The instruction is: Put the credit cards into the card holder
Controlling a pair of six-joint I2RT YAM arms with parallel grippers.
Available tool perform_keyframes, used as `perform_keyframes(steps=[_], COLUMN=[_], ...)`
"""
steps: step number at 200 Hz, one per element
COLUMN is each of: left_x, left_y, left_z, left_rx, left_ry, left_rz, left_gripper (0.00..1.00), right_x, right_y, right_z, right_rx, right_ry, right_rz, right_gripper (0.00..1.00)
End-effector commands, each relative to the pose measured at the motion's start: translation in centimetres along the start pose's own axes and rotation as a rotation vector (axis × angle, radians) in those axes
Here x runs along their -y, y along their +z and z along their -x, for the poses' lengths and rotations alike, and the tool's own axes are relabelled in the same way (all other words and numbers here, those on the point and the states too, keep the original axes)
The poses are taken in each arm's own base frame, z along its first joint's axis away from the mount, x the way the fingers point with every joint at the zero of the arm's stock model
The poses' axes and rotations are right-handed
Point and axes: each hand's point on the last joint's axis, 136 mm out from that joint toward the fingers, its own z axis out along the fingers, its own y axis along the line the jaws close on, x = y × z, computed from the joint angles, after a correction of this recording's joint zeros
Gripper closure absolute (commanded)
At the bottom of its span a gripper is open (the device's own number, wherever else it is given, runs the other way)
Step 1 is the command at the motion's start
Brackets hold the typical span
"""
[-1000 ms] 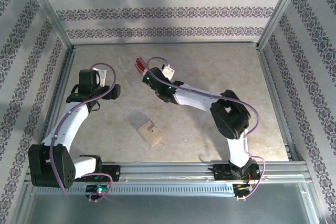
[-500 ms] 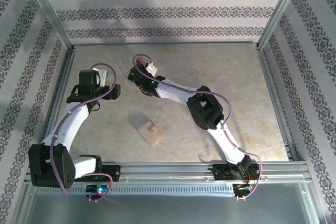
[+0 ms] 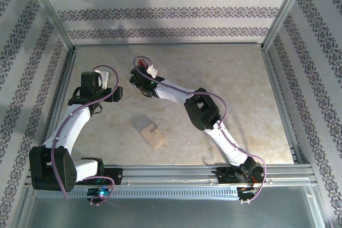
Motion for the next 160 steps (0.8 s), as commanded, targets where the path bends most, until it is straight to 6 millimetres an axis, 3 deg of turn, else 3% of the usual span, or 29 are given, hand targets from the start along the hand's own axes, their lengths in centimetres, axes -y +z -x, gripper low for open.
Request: perform_keyframes(steps=[1,61,114,160], left_x=[-0.3,-0.2,-0.2,0.0], left_y=[0.0,0.1,0.2,0.3], left_z=[0.2,0.1,0.1,0.1], left_rx=[0.022,0.024,0.024,0.023], left_ry=[-0.005,0.001,0.0,-0.003], left_rz=[0.003,-0.001,-0.005,-0.016], left_gripper=[0.01,0.01,0.01,0.01], right_x=[1.2,2.3,2.3,4.5], right_y=[0.9,1.2,-0.8,-1.9], right_z=[1.0,1.2,2.0,2.6], right_rx=[0.015,0.01,0.024,0.041], right_ry=[0.034,0.02,-0.032,-0.096], right_rz=[-0.029,-0.056,-0.063,-0.12], right_gripper=[0.38,0.44,0.47,0.51])
